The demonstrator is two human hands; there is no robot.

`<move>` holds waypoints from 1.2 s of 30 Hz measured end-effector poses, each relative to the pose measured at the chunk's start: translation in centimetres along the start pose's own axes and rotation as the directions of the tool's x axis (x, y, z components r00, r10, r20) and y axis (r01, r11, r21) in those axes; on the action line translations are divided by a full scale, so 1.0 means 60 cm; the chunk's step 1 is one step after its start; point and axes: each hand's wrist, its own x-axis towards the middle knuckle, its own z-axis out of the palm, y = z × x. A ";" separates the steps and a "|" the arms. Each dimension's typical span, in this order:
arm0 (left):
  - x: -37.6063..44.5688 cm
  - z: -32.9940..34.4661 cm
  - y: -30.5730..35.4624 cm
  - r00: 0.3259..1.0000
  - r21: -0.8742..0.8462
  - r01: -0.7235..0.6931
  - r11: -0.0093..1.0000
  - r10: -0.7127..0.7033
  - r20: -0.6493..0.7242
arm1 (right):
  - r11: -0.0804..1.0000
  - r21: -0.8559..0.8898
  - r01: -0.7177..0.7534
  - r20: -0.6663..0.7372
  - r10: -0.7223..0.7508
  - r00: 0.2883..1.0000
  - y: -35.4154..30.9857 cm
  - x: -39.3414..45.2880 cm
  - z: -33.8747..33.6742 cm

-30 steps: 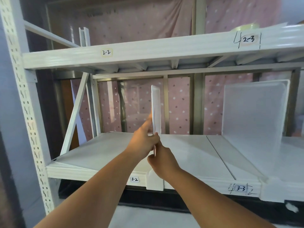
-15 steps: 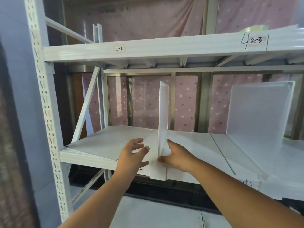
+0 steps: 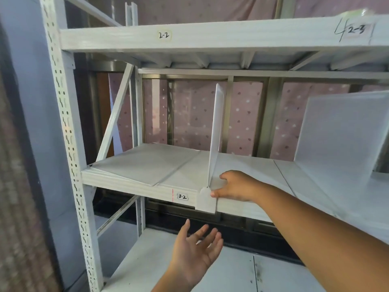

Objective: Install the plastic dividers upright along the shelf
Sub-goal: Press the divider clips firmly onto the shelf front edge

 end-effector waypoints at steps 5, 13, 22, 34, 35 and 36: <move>0.029 0.038 -0.024 0.995 -0.086 -0.037 0.996 0.045 0.089 | 0.999 -0.046 0.028 -0.007 -0.029 1.000 -0.002 -0.010 -0.002; 0.042 0.067 -0.018 0.981 -0.118 -0.108 0.987 0.125 0.146 | 0.977 -0.206 0.056 -0.049 -0.067 0.997 -0.004 -0.012 0.012; 0.056 0.065 -0.002 0.968 -0.042 -0.243 0.969 0.246 0.055 | 0.968 -0.245 0.052 -0.132 -0.086 0.987 0.001 -0.004 0.022; 0.063 0.054 0.023 0.930 0.074 -0.367 0.927 0.366 0.022 | 0.926 -0.378 0.014 -0.220 -0.104 0.970 -0.018 0.021 0.027; 0.062 0.053 0.027 0.927 0.083 -0.375 0.923 0.375 0.020 | 0.920 -0.391 0.009 -0.221 -0.103 0.970 -0.021 0.022 0.028; 0.062 0.052 0.030 0.923 0.089 -0.385 0.918 0.385 0.017 | 0.913 -0.407 0.003 -0.222 -0.102 0.970 -0.025 0.023 0.029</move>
